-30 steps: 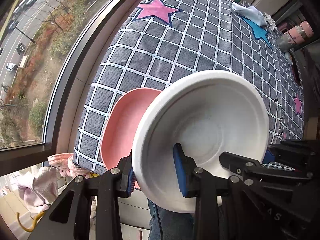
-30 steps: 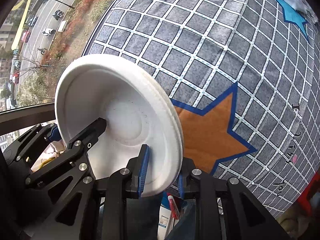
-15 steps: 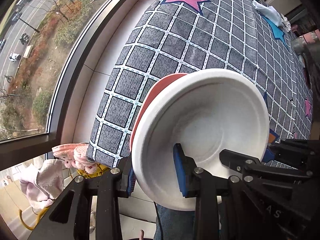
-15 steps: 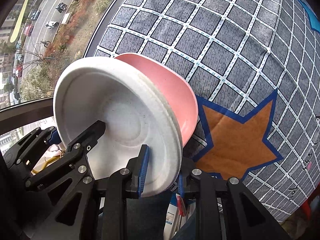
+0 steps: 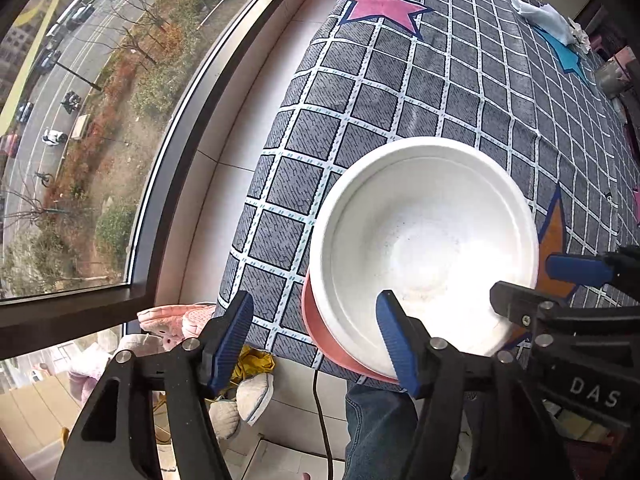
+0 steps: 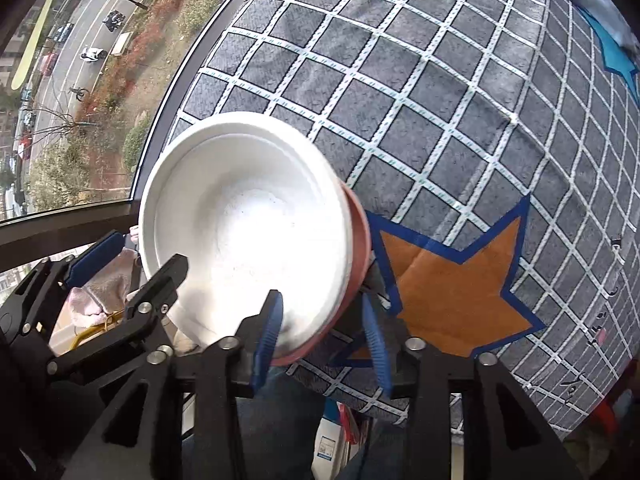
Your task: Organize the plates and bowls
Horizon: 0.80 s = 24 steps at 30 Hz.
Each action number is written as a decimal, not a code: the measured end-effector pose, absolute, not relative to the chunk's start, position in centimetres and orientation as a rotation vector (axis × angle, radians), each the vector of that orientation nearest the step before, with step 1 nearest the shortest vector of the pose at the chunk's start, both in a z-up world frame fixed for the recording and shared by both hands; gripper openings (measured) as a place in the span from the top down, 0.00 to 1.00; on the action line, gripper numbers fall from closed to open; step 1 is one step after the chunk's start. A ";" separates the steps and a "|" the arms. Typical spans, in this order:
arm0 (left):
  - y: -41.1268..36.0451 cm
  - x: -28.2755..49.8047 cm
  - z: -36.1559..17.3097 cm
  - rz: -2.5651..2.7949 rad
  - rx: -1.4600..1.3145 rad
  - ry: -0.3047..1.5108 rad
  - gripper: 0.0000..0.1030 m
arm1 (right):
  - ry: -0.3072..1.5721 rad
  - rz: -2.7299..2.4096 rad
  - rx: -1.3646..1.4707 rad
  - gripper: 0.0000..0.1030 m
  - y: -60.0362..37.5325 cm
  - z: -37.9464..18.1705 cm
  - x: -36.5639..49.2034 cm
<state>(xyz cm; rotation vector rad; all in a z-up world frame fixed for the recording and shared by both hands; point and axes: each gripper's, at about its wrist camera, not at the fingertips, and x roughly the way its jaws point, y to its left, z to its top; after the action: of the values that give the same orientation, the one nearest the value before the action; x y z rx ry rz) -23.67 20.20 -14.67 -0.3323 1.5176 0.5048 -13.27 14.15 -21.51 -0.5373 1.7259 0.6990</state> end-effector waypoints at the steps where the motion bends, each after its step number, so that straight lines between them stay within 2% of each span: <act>1: 20.4 -23.8 -14.4 0.507 -0.334 1.509 0.19 | 1.706 0.685 -0.546 0.35 13.8 -21.2 -13.0; 3: 20.3 -23.8 -13.7 0.498 -0.323 1.487 0.18 | 1.708 0.691 -0.519 0.34 13.3 -20.5 -12.6; 4: 20.3 -23.9 -13.4 0.494 -0.309 1.482 0.17 | 1.715 0.693 -0.503 0.29 13.0 -20.2 -12.4; 5: 20.3 -23.9 -13.1 0.491 -0.295 1.475 0.11 | 1.714 0.692 -0.492 0.13 12.8 -19.8 -12.3; 6: 20.2 -23.9 -12.9 0.482 -0.285 1.474 0.02 | 1.704 0.693 -0.487 0.06 12.6 -19.3 -12.2; 7: 20.1 -23.8 -12.6 0.468 -0.281 1.473 0.00 | 1.690 0.695 -0.483 0.01 12.4 -18.9 -12.2; 15: 19.0 -22.7 -10.0 0.428 -0.242 1.419 0.00 | 1.557 0.685 -0.562 0.01 12.4 -15.5 -12.2; 24: 19.2 -22.9 -9.8 0.440 -0.211 1.431 0.00 | 1.582 0.630 -0.544 0.01 11.2 -15.4 -11.7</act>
<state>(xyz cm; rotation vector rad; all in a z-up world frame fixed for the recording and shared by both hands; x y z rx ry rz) -22.93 19.15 -9.80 -0.2110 1.4305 0.4395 -11.71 11.21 -15.45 -0.5439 1.5823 0.6296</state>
